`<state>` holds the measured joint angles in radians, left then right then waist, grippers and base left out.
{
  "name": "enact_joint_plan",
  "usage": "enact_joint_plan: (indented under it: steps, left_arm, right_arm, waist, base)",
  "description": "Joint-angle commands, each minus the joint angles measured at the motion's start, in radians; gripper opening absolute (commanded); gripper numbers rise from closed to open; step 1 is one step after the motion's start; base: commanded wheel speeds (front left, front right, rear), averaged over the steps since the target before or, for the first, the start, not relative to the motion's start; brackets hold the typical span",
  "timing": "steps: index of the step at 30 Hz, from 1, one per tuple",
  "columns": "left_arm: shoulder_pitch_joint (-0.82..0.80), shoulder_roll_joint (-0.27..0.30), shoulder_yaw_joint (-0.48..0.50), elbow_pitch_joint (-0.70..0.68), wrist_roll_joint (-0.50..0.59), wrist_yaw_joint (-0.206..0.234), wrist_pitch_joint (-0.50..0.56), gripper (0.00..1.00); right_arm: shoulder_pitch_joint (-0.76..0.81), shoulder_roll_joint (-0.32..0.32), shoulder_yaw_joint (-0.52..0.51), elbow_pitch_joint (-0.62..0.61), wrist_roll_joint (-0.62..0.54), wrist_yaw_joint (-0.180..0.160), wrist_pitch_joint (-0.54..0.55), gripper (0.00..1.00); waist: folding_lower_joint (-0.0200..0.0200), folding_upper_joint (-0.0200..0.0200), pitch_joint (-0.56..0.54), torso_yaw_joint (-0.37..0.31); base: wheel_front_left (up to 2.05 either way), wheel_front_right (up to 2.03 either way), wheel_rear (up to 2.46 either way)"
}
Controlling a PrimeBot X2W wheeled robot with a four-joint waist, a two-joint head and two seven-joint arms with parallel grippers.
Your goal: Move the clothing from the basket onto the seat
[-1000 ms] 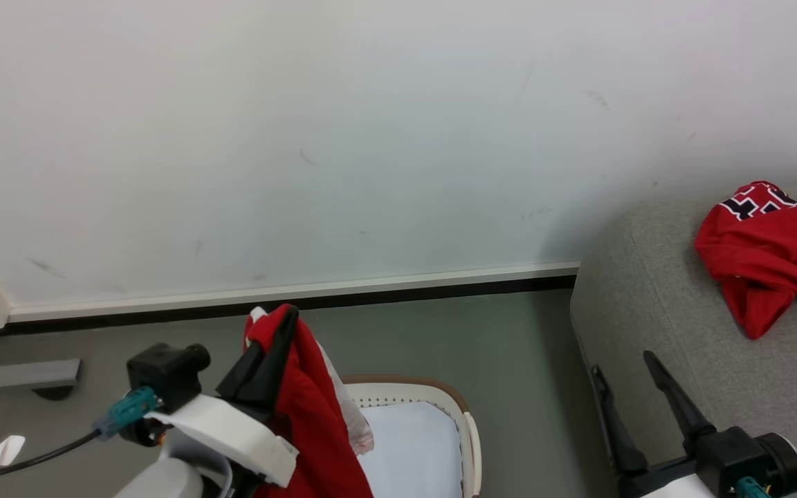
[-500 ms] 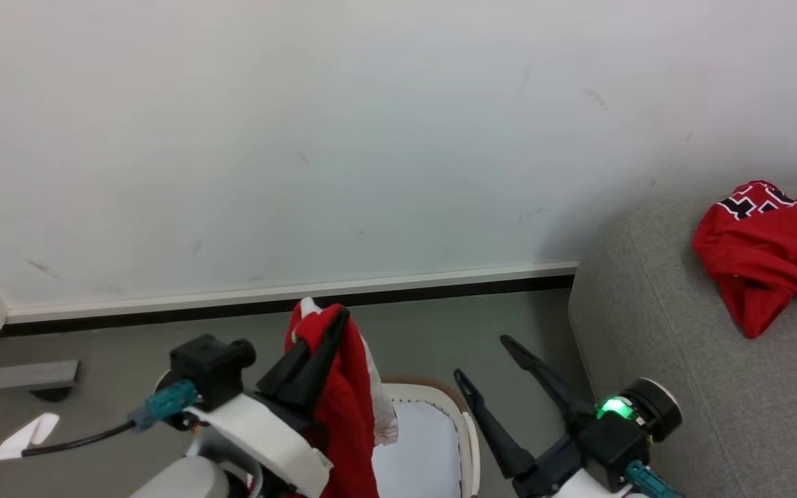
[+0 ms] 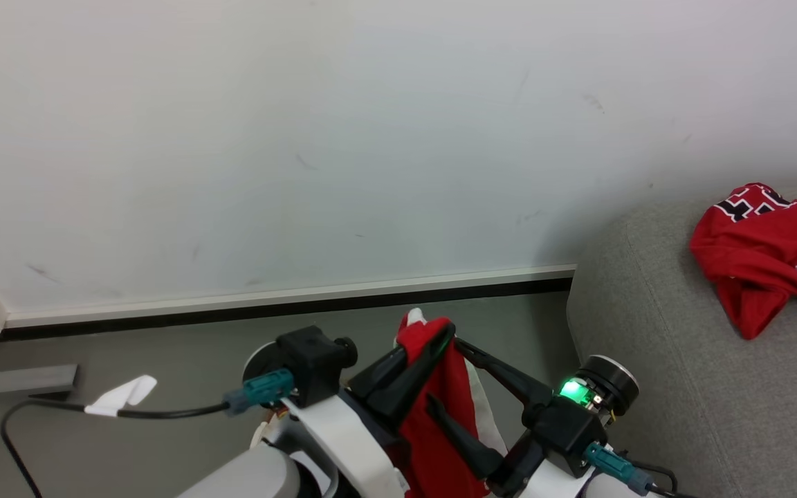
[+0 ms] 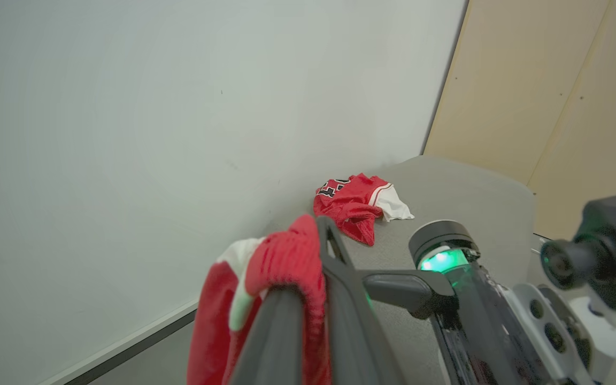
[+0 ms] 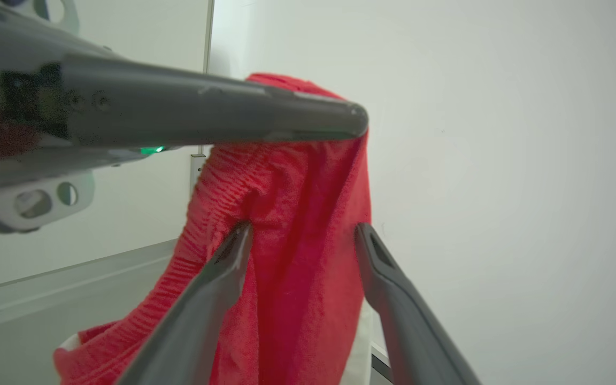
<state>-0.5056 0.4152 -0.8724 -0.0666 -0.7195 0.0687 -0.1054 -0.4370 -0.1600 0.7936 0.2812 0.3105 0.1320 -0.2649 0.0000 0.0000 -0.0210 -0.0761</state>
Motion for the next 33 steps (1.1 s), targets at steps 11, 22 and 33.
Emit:
enact_joint_plan:
  steps: [11, 22, 33]
  left_arm:
    - [-0.022, -0.029, -0.057, -0.062, 0.003, -0.035, 0.038, 0.0]
    - [-0.009, -0.015, -0.054, -0.028, 0.022, -0.017, 0.015, 0.09]
    - [0.009, -0.016, -0.054, 0.045, 0.063, 0.006, -0.054, 1.0]
  right_arm:
    - [-0.015, 0.0, 0.035, 0.077, 0.078, -0.003, 0.001, 0.34]
    - [-0.019, -0.024, -0.003, 0.071, 0.154, -0.003, 0.001, 0.0]
    - [-0.003, -0.089, -0.161, 0.028, 0.141, -0.003, 0.001, 0.0]
  waist:
    - [0.0, 0.0, 0.001, -0.038]
    - [0.0, 0.0, 0.014, -0.063]
    - [0.0, 0.0, 0.045, -0.12]
  base:
    - [0.0, 0.0, 0.0]
    - [0.0, 0.0, 0.0]
    - [0.0, 0.0, 0.0]
